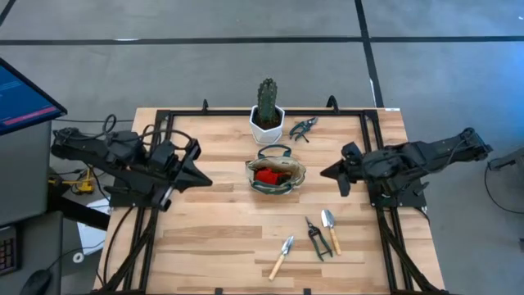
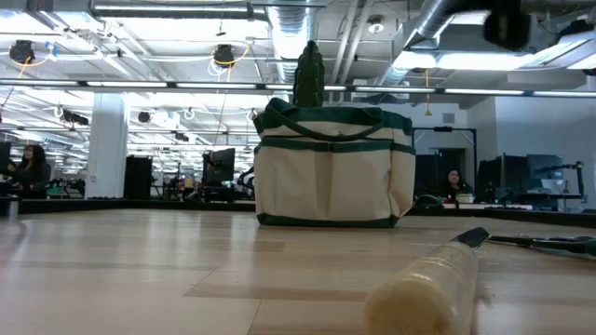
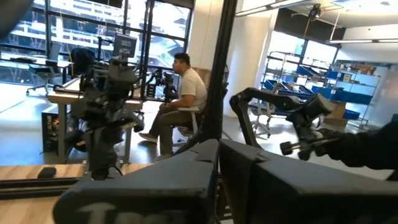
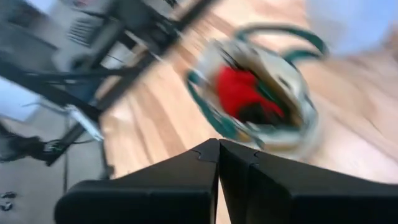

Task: Pick & Place Garden tools in Gardening bag
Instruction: Put the top brown trowel into the gardening bag

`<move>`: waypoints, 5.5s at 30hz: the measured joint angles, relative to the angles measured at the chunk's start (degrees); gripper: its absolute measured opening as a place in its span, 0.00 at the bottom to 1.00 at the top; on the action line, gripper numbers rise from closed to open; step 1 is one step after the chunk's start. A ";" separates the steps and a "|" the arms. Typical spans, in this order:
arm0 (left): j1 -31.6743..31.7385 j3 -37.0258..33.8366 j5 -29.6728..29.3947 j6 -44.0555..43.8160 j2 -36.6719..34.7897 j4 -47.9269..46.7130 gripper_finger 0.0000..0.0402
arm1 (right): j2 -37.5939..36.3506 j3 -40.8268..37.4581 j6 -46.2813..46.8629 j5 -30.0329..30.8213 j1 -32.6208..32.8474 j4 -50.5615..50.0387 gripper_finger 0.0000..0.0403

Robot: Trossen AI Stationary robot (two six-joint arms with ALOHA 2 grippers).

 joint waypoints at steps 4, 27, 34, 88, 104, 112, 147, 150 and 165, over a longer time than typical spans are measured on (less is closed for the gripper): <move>-1.75 0.02 -2.14 0.29 0.68 0.00 0.01 | 0.84 0.00 7.68 -0.16 0.13 -8.56 0.00; -2.32 0.00 -2.80 -0.21 5.82 0.44 0.01 | 17.70 -0.02 32.97 -14.90 11.29 -19.66 0.00; -2.32 0.00 -2.80 -0.21 5.79 0.38 0.01 | 26.77 -0.02 40.10 -18.76 17.64 -16.78 0.00; -2.30 0.00 -2.76 -0.04 5.77 0.30 0.01 | 48.52 0.00 46.81 -25.53 22.58 -5.68 0.15; -2.30 0.00 -2.76 -0.03 5.77 0.33 0.01 | 48.42 1.35 42.18 -27.07 22.58 -6.42 0.15; -2.30 0.00 -2.78 -0.03 5.77 0.60 0.01 | 48.38 6.45 37.59 -26.77 22.43 -17.71 0.15; 0.32 0.04 -25.74 -12.81 3.43 1.59 0.29 | 32.21 22.92 13.12 14.53 15.76 -22.06 0.14; 1.91 0.04 -25.76 -17.38 4.32 1.71 0.36 | 34.45 25.28 9.06 17.54 14.25 -22.17 0.14; 6.57 0.04 -25.73 -29.00 14.09 1.69 0.54 | 46.40 40.84 -9.31 26.80 6.98 -25.02 0.14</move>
